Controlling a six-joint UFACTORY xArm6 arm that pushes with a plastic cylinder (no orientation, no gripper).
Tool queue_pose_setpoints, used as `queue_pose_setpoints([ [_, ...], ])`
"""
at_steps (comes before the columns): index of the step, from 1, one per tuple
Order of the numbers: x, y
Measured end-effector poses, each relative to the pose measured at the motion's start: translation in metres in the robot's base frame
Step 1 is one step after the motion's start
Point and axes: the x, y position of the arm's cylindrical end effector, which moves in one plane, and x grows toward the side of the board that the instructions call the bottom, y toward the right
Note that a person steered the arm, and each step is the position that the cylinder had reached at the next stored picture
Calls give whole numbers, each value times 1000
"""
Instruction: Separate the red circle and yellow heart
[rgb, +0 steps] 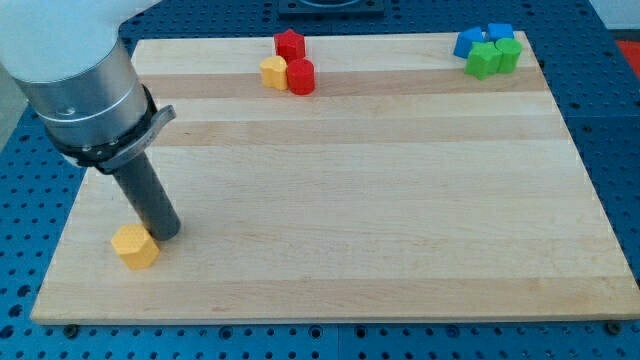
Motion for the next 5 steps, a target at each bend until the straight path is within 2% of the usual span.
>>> queue_pose_setpoints([
  [2, 11, -16],
  [3, -12, 10],
  [5, -128, 148],
])
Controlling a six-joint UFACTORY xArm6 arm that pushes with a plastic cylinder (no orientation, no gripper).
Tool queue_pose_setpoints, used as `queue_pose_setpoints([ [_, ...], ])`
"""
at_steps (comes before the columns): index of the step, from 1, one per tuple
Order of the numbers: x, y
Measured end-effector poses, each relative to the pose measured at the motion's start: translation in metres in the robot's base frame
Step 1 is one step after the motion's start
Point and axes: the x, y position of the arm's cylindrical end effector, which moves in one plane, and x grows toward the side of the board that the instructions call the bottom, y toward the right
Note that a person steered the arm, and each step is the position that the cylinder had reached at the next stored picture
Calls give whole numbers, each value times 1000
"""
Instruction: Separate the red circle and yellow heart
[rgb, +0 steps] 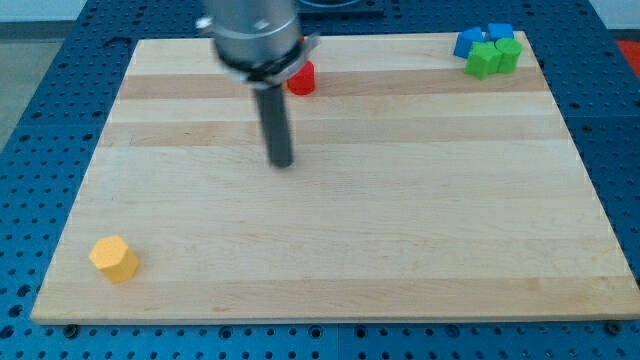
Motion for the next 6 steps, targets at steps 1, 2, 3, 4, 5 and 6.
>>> queue_pose_setpoints([
  [1, -70, 56],
  [2, -111, 110],
  [3, -154, 124],
  [4, -179, 81],
  [5, -168, 21],
  [6, -126, -13],
])
